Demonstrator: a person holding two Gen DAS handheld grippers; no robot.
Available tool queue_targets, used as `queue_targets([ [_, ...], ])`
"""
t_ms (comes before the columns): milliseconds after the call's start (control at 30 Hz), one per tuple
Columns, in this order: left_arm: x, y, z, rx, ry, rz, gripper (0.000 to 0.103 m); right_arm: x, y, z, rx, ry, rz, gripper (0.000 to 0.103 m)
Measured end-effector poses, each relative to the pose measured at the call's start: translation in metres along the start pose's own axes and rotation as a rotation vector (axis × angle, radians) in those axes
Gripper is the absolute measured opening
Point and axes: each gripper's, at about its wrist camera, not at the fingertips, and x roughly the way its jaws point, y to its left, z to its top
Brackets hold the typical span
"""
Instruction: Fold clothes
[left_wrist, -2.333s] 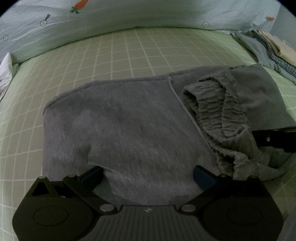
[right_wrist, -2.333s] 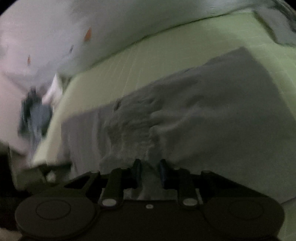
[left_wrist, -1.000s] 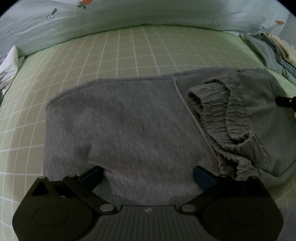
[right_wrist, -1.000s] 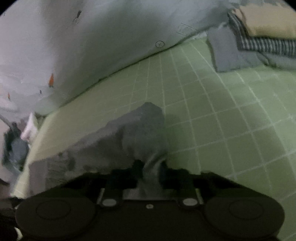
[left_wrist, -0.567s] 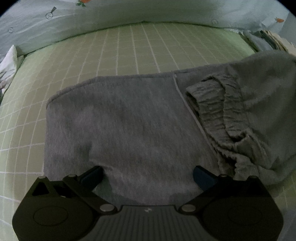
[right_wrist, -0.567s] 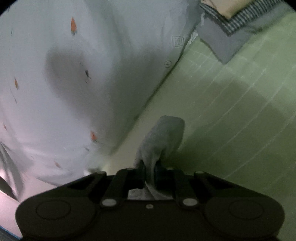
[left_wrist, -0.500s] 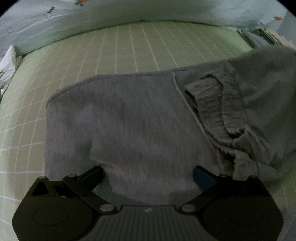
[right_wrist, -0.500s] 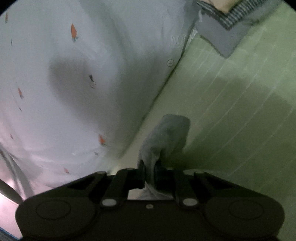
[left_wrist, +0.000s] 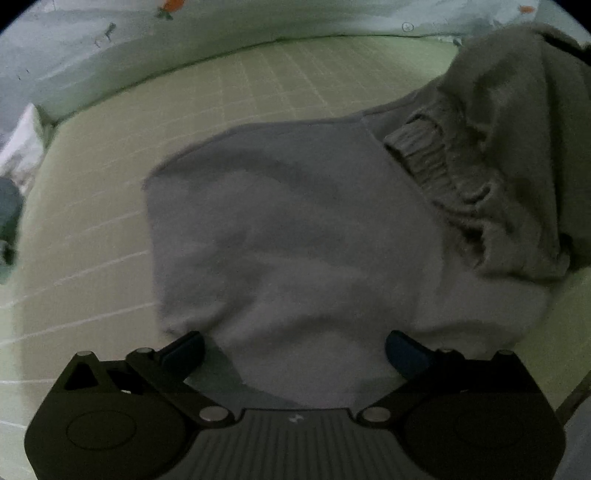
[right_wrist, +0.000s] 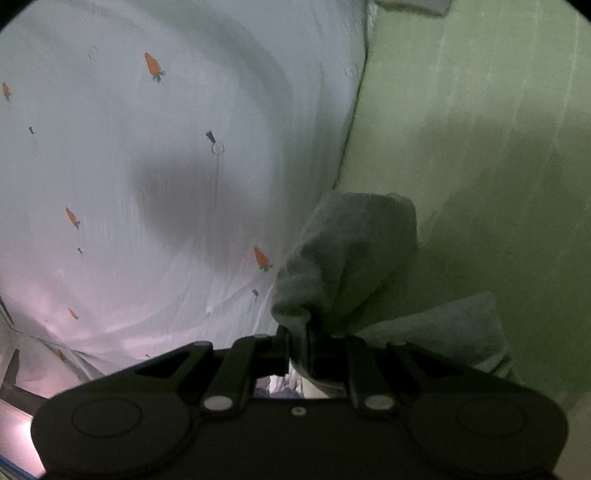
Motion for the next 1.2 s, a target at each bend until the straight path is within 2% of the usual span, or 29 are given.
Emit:
queue_targets([
  [367,-0.013,0.036,-0.027,-0.045,-0.008,-0.022,0.103,0.059,0.017,-0.049,0.032,0.123,-0.008,0.010],
  [767,-0.017,0.074,-0.043,-0.057,-0.002,0.003,0.103,0.136,0.033,-0.107,0.019,0.300,-0.013,0.011],
  [867,-0.019,0.080,-0.045,-0.067,-0.002,0.008,0.103,0.149,0.031,-0.118,0.009,0.340,-0.057,0.016],
  [933,-0.017,0.083,-0.045,-0.072,0.001,0.008,0.103,0.151,0.029,-0.124,0.012,0.356,-0.074,0.025],
  [1000,-0.016,0.086,-0.045,-0.082,0.004,0.006,0.103,0.148,0.030,-0.126,0.030,0.365,-0.062,0.047],
  [1033,-0.015,0.087,-0.044,-0.087,0.005,0.006,0.103,0.144,0.029,-0.125,0.044,0.368,-0.051,0.051],
  [1200,-0.014,0.088,-0.042,-0.113,0.006,0.009,0.103,0.129,0.035,-0.117,0.053,0.327,0.043,0.054],
])
